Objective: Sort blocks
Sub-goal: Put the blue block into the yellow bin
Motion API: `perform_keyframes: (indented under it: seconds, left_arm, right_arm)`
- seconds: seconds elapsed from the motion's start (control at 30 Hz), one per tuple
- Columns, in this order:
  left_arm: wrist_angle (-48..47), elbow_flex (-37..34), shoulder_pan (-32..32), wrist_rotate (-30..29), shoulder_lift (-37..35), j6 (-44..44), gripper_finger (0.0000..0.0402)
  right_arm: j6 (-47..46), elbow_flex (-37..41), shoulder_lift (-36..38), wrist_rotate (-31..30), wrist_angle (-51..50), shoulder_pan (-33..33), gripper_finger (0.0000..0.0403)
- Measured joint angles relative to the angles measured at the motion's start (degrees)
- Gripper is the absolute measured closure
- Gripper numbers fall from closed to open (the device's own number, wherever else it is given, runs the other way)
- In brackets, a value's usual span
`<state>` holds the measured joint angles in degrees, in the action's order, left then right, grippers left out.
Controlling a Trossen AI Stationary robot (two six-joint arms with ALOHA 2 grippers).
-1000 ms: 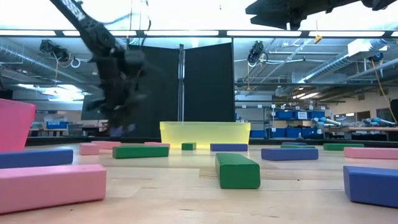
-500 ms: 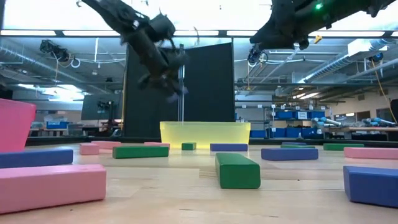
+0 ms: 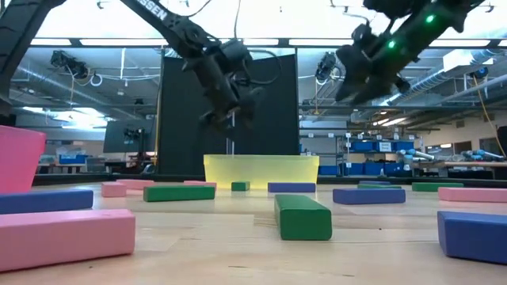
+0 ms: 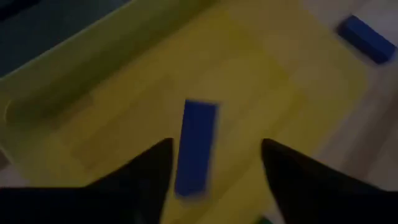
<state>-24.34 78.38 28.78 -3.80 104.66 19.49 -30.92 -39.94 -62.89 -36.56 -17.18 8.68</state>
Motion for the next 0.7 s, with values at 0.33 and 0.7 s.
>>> perform_keyframes:
  seconds: [0.33,0.7]
  left_arm:
    - [-0.5,-4.5,-5.9,-6.1,-15.1,-2.3,0.0076]
    - [0.4,-15.9,-19.9,-12.1,-26.4,4.3,0.0107]
  right_arm:
    - [-3.1,-1.3,-8.5,20.1,-10.9,17.9,0.0117]
    - [1.4,-9.1,-26.5,26.1,-18.7,24.2,0.0085]
